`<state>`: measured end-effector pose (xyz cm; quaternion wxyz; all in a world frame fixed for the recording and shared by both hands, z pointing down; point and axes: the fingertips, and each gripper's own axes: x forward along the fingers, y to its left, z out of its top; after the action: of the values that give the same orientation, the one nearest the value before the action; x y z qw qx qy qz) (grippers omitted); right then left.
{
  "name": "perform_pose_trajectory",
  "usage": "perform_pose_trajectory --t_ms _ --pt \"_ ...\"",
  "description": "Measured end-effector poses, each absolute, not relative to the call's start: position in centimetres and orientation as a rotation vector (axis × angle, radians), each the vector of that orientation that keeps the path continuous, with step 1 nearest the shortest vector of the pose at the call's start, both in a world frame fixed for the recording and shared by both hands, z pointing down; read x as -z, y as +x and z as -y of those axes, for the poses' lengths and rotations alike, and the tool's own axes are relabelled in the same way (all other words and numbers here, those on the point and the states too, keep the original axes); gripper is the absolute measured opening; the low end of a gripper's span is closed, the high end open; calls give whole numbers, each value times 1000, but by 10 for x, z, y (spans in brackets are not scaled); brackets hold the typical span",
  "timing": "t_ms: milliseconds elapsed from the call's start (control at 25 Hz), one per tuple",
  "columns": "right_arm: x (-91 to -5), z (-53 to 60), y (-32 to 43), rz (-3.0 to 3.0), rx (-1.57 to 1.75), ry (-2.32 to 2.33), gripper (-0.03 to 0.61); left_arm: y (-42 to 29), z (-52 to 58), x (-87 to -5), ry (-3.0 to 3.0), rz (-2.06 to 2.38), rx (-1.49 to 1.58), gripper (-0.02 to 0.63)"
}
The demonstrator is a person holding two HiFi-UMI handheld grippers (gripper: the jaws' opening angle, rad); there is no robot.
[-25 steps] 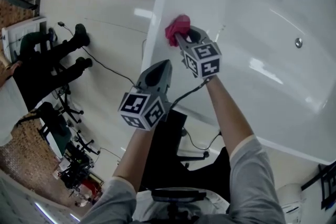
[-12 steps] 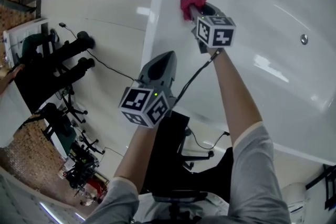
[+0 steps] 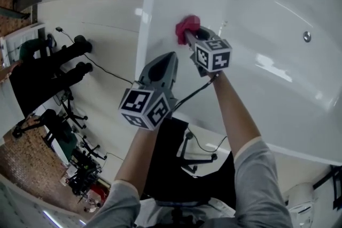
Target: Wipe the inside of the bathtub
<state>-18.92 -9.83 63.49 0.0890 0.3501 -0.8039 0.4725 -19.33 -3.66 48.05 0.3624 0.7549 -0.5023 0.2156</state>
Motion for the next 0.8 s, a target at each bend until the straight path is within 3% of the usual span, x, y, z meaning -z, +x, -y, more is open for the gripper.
perform_pose_trajectory --t_ms 560,800 --pt "-668 194 -140 2287 -1390 1291 104 -184 52 -497 1961 1267 -566 6" --pt "-684 132 -146 2287 -1489 1195 103 -173 43 -505 1955 1245 -580 6"
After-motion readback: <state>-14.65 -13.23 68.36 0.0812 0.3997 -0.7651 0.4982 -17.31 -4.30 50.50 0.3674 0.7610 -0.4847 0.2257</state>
